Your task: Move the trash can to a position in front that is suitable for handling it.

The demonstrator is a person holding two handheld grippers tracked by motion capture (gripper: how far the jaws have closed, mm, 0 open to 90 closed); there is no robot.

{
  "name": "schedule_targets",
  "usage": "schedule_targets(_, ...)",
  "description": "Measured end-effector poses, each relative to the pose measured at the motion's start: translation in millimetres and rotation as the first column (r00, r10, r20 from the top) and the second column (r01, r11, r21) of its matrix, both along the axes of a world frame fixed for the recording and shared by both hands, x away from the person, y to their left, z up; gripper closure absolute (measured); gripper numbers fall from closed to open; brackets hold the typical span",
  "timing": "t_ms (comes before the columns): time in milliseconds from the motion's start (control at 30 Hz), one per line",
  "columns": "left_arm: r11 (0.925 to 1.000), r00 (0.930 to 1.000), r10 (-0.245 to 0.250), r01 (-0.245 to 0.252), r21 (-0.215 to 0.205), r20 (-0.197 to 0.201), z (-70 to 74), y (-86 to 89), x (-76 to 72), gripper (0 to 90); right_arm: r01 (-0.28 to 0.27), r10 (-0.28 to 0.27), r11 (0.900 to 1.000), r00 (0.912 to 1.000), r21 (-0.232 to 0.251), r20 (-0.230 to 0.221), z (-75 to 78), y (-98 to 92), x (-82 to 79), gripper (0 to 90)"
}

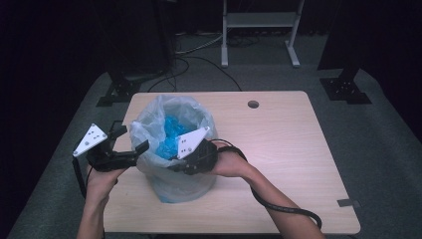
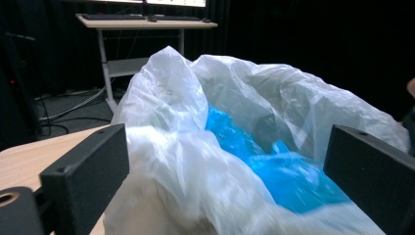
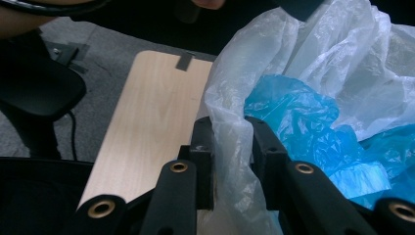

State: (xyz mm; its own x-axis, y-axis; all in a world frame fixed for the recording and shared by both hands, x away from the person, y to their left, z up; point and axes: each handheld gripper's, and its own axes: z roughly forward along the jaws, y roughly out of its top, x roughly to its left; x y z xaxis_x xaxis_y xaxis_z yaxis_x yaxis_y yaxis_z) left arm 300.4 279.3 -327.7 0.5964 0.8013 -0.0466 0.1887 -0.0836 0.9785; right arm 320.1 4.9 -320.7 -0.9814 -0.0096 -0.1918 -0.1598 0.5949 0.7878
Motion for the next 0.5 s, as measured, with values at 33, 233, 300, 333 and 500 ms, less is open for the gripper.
schedule_targets(33, 1.0, 1.0, 0.0, 0.0, 0.0, 0.0, 0.0, 0.0, 0.0, 2.8, 0.0, 0.0, 1.0, 1.0, 0.0, 0.0, 0.0, 0.0, 0.0, 74.3)
schedule_targets(233, 0.9996, 0.999, 0.022, -0.022, 0.016, -0.039, -2.7, 5.1, 7.4, 4.2, -0.014, 0.015, 1.0, 0.9994, 0.018, -0.03, 1.0, -0.1, -2.7, 59.0)
schedule_targets(300, 0.9996, 0.9985, 0.024, -0.023, 0.015, -0.05, -4.1, 5.6, 9.7, 5.4, 0.007, -0.004, 0.999, 0.9982, 0.039, -0.06, 3.9, -5.6, -1.1, 48.6)
schedule_targets(333, 0.9995, 0.9973, 0.028, -0.027, 0.018, -0.068, -6.2, 5.7, 13.0, 5.5, 0.012, -0.009, 0.999, 0.9972, 0.047, -0.074, 5.2, -8.6, 0.7, 44.2)
schedule_targets(500, 0.9992, 0.9955, 0.033, -0.031, 0.025, -0.089, -8.5, 5.8, 17.7, 13.6, 0.053, -0.036, 0.993, 0.9877, 0.108, -0.152, 11.8, -26.1, 8.5, 31.7)
